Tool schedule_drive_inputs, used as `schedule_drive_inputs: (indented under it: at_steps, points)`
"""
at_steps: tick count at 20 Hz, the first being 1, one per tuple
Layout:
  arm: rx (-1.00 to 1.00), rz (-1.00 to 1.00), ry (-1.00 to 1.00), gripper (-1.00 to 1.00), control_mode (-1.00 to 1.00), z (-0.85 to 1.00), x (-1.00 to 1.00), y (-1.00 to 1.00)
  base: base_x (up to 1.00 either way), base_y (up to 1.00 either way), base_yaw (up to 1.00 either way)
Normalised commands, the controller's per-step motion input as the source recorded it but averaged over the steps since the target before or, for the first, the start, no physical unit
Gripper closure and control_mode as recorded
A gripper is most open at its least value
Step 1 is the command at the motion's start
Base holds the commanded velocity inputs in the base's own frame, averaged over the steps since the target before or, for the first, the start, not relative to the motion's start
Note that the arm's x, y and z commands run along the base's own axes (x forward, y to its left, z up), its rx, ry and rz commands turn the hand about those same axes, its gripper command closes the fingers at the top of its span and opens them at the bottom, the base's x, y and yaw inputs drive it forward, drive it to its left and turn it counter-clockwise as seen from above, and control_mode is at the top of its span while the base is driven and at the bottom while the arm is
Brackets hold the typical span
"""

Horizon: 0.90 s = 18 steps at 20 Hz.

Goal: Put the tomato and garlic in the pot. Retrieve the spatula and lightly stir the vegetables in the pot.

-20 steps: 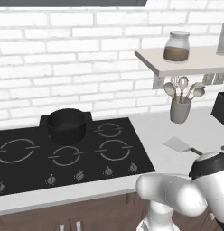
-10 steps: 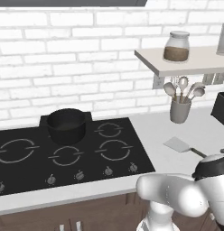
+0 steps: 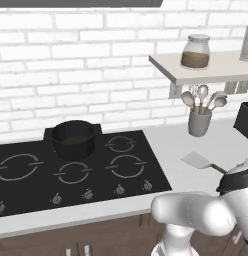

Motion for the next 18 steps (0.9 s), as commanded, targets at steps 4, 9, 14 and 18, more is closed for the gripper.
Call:
schedule_drive_inputs:
  at_steps: [4,9,14,18]
  points:
    - [0.02,0.00,0.00,-1.00,-1.00,-0.28,0.24,0.00,0.00,0.00,0.00]
    - [0.01,0.00,0.00,-1.00,-1.00,-0.28,0.15,0.00,0.00,0.00,0.00]
    - [0.02,0.00,0.00,-1.00,-1.00,-0.09,0.09,-0.03,0.00,0.00,0.00]
    - [0.02,0.00,0.00,-1.00,-1.00,-0.07,0.00,-0.12,0.00,0.00,0.00]
